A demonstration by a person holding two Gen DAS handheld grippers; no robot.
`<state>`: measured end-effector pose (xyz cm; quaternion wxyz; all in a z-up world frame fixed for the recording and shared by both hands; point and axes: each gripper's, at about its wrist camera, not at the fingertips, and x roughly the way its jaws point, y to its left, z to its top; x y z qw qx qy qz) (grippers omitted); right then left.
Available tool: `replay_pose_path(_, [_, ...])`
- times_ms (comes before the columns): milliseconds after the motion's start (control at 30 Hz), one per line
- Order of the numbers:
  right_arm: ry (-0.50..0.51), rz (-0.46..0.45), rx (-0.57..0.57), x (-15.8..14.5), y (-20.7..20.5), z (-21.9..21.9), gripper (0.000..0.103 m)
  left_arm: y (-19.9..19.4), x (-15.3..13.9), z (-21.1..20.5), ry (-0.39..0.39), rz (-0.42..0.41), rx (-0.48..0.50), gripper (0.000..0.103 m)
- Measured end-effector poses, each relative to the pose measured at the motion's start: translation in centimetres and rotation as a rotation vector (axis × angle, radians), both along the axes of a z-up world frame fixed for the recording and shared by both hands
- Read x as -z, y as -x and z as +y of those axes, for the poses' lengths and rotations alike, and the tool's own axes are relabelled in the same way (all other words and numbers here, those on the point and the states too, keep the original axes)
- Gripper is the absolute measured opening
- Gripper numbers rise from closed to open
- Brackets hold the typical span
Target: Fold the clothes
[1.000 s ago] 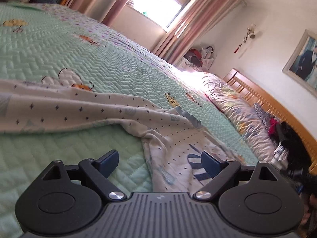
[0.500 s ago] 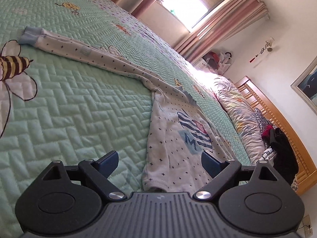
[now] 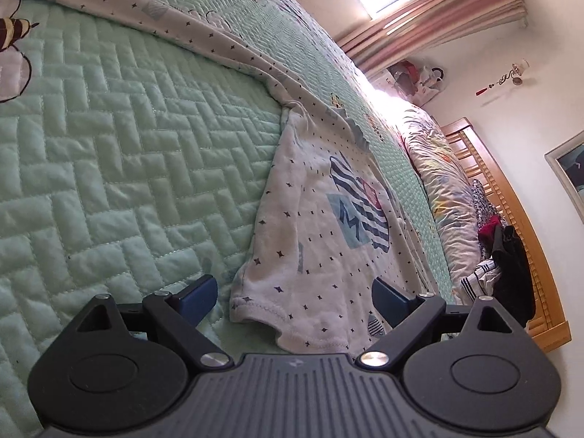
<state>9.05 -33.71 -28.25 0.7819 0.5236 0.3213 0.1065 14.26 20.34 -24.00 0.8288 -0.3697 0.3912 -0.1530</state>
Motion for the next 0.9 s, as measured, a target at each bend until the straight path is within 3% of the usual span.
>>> replay_pose_path(167, [-0.042, -0.008, 0.014, 0.4, 0.3, -0.5, 0.065, -0.4, 0.3, -0.3, 0.018, 0.015, 0.024, 0.087])
replay_pose_path(200, [-0.046, -0.011, 0.014, 0.5, 0.3, -0.6, 0.065, -0.5, 0.6, -0.1, 0.045, 0.026, 0.03, 0.076])
replay_pose_path(233, [-0.05, -0.014, 0.014, 0.5, 0.4, -0.6, 0.065, -0.6, 1.0, 0.0, 0.07, 0.04, 0.037, 0.043])
replay_pose_path(267, [-0.053, -0.015, 0.015, 0.6, 0.4, -0.7, 0.065, -0.8, 1.5, 0.0, 0.091, 0.059, 0.041, 0.017])
replay_pose_path(300, [-0.057, -0.016, 0.018, 0.7, 0.4, -0.7, 0.065, -0.8, 2.0, -0.1, 0.102, 0.072, 0.04, 0.009])
replay_pose_path(533, [-0.051, -0.025, 0.015, 0.7, 0.8, -1.0, 0.065, 0.1, 3.0, 0.1, 0.151, 0.05, -0.012, 0.007])
replay_pose_path(733, [-0.053, -0.023, 0.02, 0.6, 0.8, -1.0, 0.065, 2.4, -2.2, 2.3, 0.091, -0.067, -0.05, 0.007])
replay_pose_path(833, [-0.048, -0.026, 0.016, 0.6, 0.8, -1.0, 0.065, 3.0, -1.9, 3.6, 0.062, -0.023, -0.064, 0.005])
replay_pose_path(900, [-0.046, -0.023, 0.018, 0.6, 0.7, -0.8, 0.065, 2.9, -0.4, 4.2, 0.083, 0.013, -0.076, 0.002])
